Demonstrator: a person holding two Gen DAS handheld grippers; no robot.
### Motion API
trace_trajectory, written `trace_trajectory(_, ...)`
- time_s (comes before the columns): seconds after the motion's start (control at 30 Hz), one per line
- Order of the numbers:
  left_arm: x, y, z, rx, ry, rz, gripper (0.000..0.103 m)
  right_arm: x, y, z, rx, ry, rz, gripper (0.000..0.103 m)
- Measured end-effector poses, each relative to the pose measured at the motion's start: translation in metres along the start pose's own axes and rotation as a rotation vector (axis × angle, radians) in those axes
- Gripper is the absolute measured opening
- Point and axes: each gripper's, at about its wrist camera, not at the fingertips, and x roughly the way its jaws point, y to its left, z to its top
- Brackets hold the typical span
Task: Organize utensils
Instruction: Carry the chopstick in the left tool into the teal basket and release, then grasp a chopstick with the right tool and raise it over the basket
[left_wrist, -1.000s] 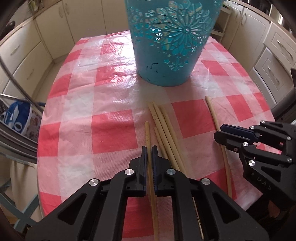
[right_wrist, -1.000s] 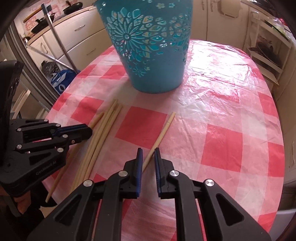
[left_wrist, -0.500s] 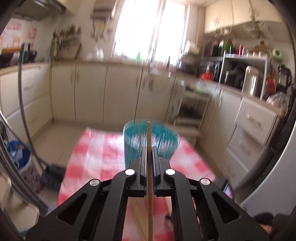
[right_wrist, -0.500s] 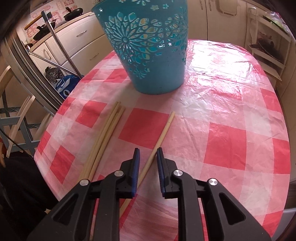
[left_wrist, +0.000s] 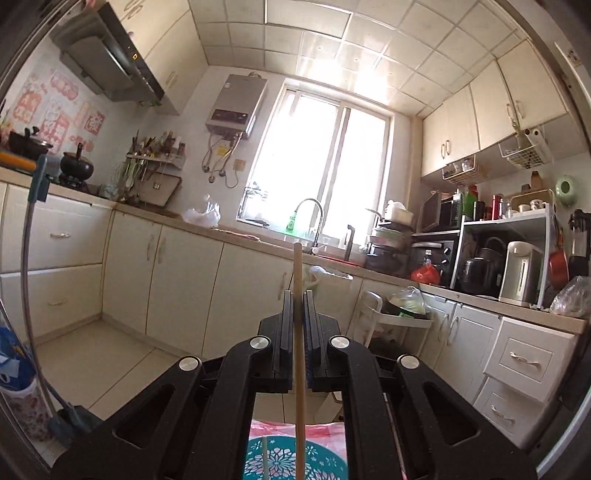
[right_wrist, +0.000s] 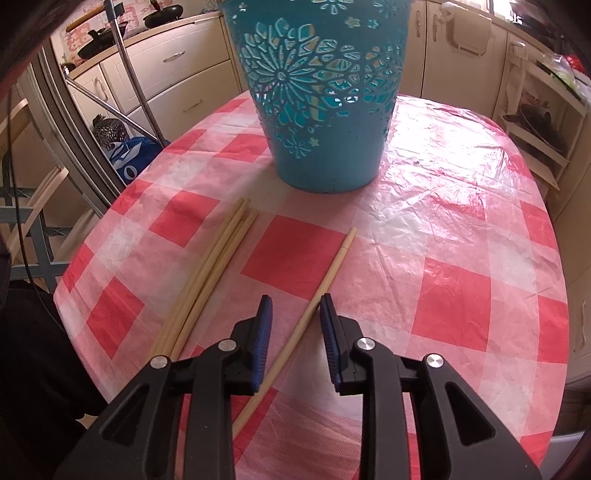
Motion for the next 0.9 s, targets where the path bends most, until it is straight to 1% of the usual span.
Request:
trace_trajectory(0.1,0.022,0.005,-0.014,0.000,0.012,0.035,0.004,0.001,0.001,0.001,-0.008,0.002,-0.005,0.027)
trace_trajectory(0.17,0.035,0.008,-0.029,-0.005,0.048,0.059,0.004,0.001,-0.002,0.001,0.000,0.002,0.007,0.027)
trace_trajectory(0.33,0.055,0.000,-0.069,0.090,0.151,0.087,0.004,0.001,-0.005,0.004,0.019,0.008,0.021,0.027)
trace_trajectory(0.53,0.049,-0.007,-0.094,0.157,0.241,0.096,0.005,-0.001,-0.005,0.004,0.021,0.011,0.018,0.029)
trace_trajectory(0.73,0.038,0.006,-0.110,0.173,0.358,0.108,0.005,-0.001,-0.015,0.006,0.089,0.018,0.050,0.029)
trace_trajectory(0.8,0.030,0.011,-0.110,0.178,0.388,0.114,0.010,-0.002,-0.018,0.006,0.106,0.021,0.058,0.029)
trace_trajectory(0.83,0.025,0.013,-0.108,0.177,0.396,0.120,0.018,-0.002,-0.019,0.006,0.113,0.022,0.061,0.029)
trace_trajectory(0.9,0.013,0.020,-0.101,0.167,0.408,0.134,0.037,-0.002,-0.020,0.006,0.119,0.023,0.065,0.029)
